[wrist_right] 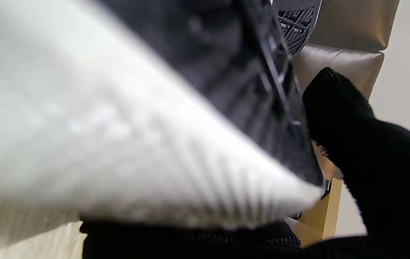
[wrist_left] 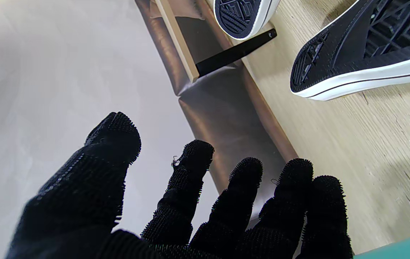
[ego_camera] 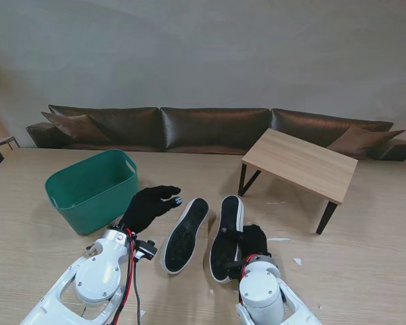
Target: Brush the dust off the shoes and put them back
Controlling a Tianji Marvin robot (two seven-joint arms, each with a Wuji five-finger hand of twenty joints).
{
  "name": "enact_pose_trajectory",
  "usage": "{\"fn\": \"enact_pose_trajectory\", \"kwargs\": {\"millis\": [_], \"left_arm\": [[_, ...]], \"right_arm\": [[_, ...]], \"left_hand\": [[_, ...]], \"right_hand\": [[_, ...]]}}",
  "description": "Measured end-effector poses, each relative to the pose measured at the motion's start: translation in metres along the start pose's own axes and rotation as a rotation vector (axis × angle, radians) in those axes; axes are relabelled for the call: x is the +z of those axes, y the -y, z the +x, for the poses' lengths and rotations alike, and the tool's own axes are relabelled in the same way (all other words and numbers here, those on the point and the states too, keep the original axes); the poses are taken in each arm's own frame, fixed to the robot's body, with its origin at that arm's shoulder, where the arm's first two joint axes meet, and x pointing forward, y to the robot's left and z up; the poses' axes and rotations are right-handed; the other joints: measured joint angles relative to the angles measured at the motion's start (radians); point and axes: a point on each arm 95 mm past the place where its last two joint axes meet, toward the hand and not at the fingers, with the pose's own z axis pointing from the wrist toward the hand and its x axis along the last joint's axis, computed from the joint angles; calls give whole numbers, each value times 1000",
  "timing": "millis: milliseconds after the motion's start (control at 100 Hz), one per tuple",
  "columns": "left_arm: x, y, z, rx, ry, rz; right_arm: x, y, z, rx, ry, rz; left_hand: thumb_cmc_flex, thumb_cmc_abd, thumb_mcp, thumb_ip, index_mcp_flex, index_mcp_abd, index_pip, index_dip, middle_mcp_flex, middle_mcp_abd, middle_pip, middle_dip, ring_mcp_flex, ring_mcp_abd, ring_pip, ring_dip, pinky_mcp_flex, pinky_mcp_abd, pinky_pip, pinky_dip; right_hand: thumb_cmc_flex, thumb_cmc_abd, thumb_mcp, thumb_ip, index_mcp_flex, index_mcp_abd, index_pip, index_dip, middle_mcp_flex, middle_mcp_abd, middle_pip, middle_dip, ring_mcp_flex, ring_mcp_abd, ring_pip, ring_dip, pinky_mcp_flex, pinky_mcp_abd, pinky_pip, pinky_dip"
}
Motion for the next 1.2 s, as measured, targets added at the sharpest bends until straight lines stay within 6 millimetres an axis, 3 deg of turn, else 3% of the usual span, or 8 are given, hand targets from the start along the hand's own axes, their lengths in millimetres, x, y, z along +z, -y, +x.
{"fn": "enact_pose_trajectory", "kwargs": {"millis": [220, 330, 540, 670, 740, 1010, 1120, 1200], "left_arm": [[-2, 2, 0, 5, 1, 11], [-2, 3, 0, 4, -1, 12], [-3, 4, 1, 4, -2, 15], [-3, 5, 1, 7, -1, 18], [-3, 5, 2, 6, -1, 19], [-4, 6, 2, 3, -1, 18], [-4, 6, 2, 2, 0, 18], [-4, 6, 2, 2, 0, 19]], "right_arm": [[-1, 0, 1, -21, 12, -9], [-1, 0, 2, -48, 14, -22], [-1, 1, 2, -88, 10, -40], [-2, 2, 3, -145, -18, -51], [-3, 2, 4, -176, -29, -58], [-5, 1, 7, -204, -4, -45], [-6, 2, 4, -90, 50, 3], [-6, 3, 4, -85, 56, 27]], "left_hand": [[0, 0, 0, 0, 0, 1, 0, 2, 0, 0, 2, 7, 0, 0, 0, 0, 0, 0, 0, 0], [0, 0, 0, 0, 1, 1, 0, 3, 0, 0, 3, 7, 0, 0, 0, 0, 0, 0, -1, 1], [0, 0, 0, 0, 1, 1, 0, 4, 1, 0, 3, 8, 0, 0, 0, 0, 0, -1, -2, 1], [1, 20, -2, 0, 1, 1, 0, 5, 1, 0, 3, 8, 0, 0, 0, 0, 0, -1, -13, 6], [1, 20, -7, 0, 1, 1, 0, 5, 1, 0, 3, 8, 0, 0, 0, 0, 0, -2, -13, 11], [1, 27, -8, 0, 2, 1, 0, 6, 1, 0, 3, 9, 0, 0, 0, 0, 0, -2, -13, 11], [1, 27, -8, 0, 2, 1, 0, 6, 1, 0, 3, 9, 0, 0, 0, 0, 0, -2, -13, 11], [1, 27, -9, 0, 2, 1, 0, 6, 1, 0, 3, 9, 0, 0, 0, 0, 0, -2, -13, 11]], "right_hand": [[-11, 76, 0, 26, -76, 4, -98, -95, -102, 0, -15, -46, -1, -19, -36, -20, 1, -2, -13, 1], [-31, 100, 0, 61, -85, 4, -151, -103, -113, 0, -4, -62, -1, -40, -36, -20, 2, -2, -15, 2], [-51, 114, 0, 65, -85, 4, -175, -111, -113, -1, 10, -67, -1, -52, -17, -20, 1, -2, -17, 2], [-83, 117, 0, 145, -85, 4, -257, -98, -113, -2, 21, -79, -1, -55, -4, -19, 1, -2, -17, 2], [-94, 120, -1, 162, -85, -1, -307, -91, -113, -8, 22, -79, -1, -60, 5, -18, 1, -2, -14, 2], [-92, 142, 0, 185, -112, -5, -351, -94, -118, -18, 37, -81, -1, -72, 94, 13, 1, 23, 97, 33], [-81, 155, 1, 184, -112, -8, -332, -185, -118, -19, 34, -82, -1, -72, 98, 23, 1, 26, 100, 56], [-81, 164, 1, 184, -114, -8, -331, -186, -118, -19, 32, -82, -1, -72, 98, 23, 1, 26, 100, 57]]}}
